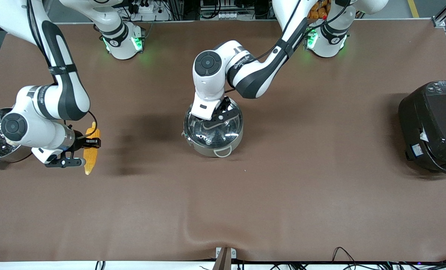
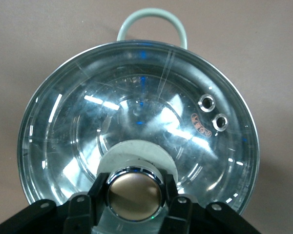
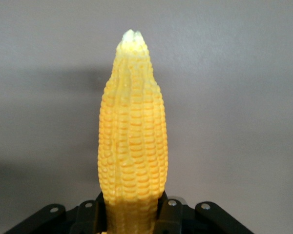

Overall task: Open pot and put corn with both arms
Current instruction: 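Lift the lid off with the left gripper while the right gripper carries corn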

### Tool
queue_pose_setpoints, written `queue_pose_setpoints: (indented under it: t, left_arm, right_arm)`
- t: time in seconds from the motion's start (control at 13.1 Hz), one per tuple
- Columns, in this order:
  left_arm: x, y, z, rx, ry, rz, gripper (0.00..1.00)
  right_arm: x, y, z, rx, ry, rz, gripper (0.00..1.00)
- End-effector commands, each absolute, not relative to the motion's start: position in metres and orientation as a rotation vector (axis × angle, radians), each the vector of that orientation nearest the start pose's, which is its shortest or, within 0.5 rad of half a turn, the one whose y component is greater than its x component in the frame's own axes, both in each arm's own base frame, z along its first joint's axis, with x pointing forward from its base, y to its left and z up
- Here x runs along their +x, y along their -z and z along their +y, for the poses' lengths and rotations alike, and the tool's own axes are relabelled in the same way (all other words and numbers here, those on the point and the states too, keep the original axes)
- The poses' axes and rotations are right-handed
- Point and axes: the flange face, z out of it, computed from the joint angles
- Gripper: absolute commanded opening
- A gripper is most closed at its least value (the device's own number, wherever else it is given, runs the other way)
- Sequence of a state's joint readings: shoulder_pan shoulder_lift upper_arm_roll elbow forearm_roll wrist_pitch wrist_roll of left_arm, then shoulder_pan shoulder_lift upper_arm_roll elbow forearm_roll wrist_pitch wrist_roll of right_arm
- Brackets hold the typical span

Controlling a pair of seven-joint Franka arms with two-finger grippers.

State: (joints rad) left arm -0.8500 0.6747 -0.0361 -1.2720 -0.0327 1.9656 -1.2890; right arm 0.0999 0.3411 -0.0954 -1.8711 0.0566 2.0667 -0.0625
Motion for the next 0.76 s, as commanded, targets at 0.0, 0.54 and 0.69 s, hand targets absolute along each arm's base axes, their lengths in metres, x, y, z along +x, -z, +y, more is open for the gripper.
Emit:
queue_pose_setpoints:
  t: [0.0, 0.54, 0.69]
  left_arm:
    - [0.471, -0.444, -0.540, -3.092, -0.014, -0.712, 0.00]
    - [0.538, -0.525, -0.303, -3.096, -0.051, -0.437, 0.00]
    - [0.553, -0.503, -0.235, -3.099, -0.085, -0.357, 0.00]
  right_arm:
    - [0.618, -0.362, 0.032, -3.099, -0.179, 0.000, 0.26]
    - [0.602, -0.471, 0.178, -3.089, -0.272, 0.112, 0.26]
    - [0.583, -0.484, 0.238, -3.096, -0.271, 0.187, 0.26]
